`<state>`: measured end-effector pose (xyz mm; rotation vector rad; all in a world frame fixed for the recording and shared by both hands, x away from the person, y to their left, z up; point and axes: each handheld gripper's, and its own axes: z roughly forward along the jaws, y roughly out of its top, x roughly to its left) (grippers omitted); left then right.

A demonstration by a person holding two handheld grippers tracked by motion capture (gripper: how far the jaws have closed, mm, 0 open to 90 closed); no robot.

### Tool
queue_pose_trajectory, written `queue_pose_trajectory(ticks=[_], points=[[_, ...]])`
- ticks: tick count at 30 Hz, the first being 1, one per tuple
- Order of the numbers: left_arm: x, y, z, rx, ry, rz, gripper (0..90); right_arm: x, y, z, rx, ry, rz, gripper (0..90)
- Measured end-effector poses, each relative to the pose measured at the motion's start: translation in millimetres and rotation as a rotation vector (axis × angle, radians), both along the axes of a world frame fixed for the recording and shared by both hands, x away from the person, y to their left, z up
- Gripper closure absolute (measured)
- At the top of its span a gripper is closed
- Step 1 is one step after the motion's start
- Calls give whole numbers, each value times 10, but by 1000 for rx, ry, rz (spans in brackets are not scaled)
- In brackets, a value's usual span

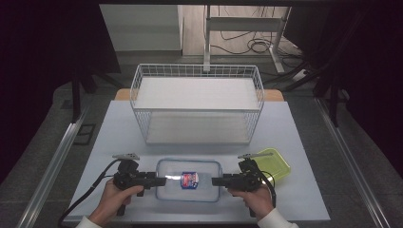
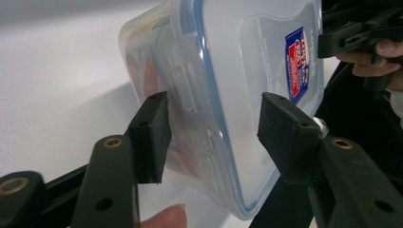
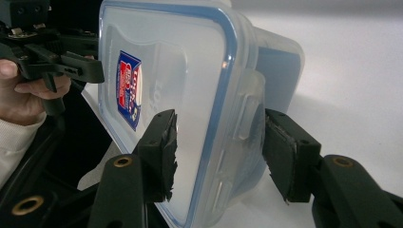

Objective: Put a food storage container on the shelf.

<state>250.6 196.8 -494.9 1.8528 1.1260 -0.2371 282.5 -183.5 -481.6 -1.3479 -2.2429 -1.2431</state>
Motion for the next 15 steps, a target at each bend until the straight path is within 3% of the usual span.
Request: queue_pose_trajectory(ticks=[15], points=[[-41, 3, 33, 2, -17, 8, 515, -45, -12, 31, -1, -41, 5, 483]])
